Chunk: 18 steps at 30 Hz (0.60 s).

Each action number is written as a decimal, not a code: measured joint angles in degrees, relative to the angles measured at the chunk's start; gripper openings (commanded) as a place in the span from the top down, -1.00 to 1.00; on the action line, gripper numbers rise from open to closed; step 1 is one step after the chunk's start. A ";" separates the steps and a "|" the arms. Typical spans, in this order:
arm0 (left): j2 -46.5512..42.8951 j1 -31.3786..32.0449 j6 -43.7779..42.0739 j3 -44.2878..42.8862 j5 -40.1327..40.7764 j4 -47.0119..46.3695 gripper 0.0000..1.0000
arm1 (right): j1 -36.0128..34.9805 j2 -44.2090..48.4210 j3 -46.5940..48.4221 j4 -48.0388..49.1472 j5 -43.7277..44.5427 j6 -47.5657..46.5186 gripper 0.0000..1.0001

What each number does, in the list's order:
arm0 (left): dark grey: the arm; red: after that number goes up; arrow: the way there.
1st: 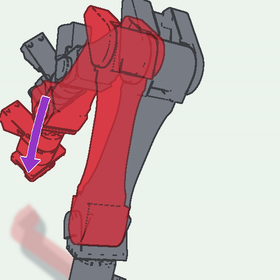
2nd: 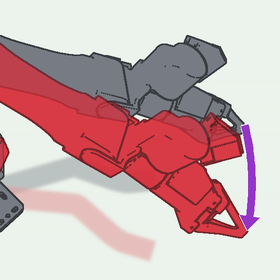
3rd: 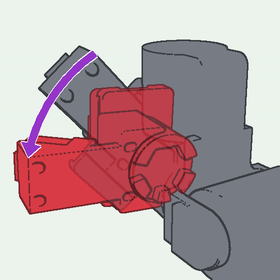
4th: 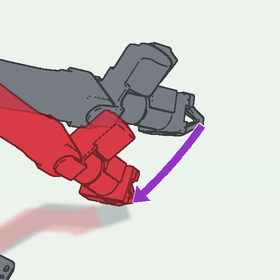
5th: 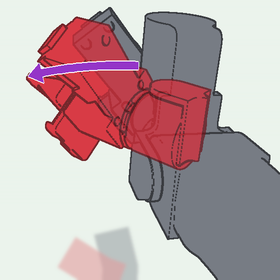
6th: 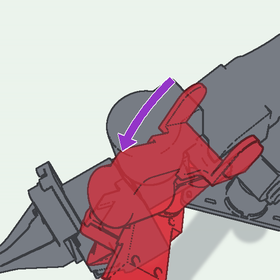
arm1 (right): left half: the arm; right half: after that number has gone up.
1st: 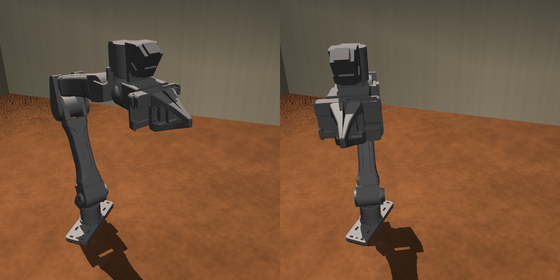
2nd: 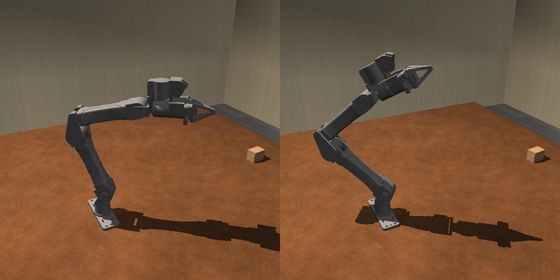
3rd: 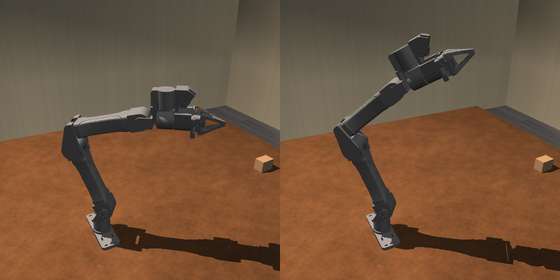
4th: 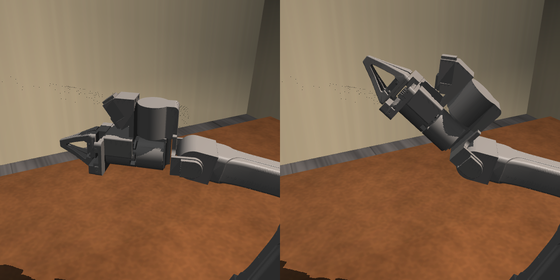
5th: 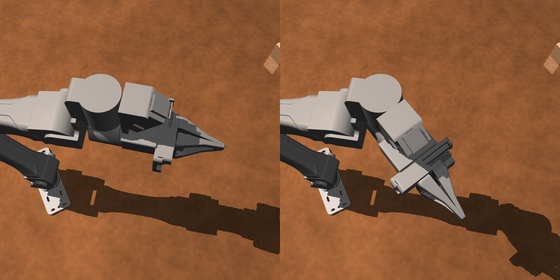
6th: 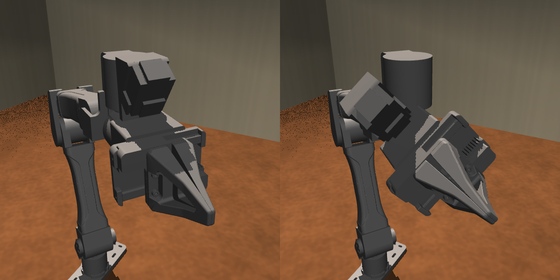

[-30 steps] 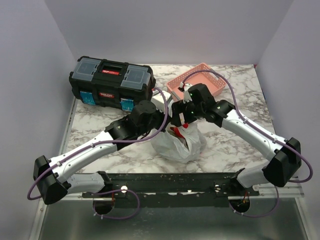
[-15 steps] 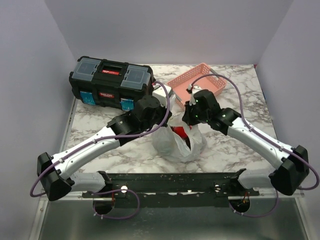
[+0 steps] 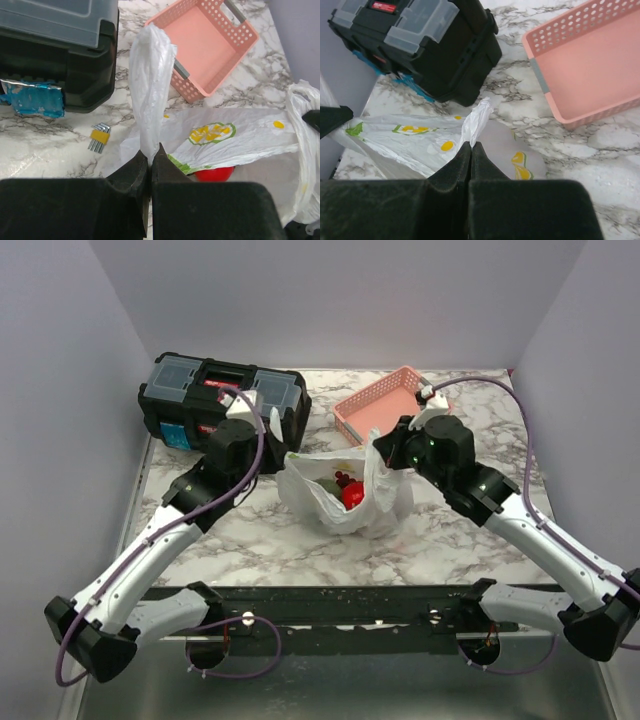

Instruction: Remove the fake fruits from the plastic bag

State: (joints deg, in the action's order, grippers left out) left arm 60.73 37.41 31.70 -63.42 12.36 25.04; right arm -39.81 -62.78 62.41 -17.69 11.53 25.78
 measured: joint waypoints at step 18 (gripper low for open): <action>-8.61 -12.85 8.28 8.15 -23.10 -3.04 1.00 | -0.15 -8.79 8.00 -5.53 -3.58 0.68 0.59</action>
State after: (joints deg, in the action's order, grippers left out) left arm 52.12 24.56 39.99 -55.27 -10.74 22.00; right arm -39.97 -71.57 70.41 -23.22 7.94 26.46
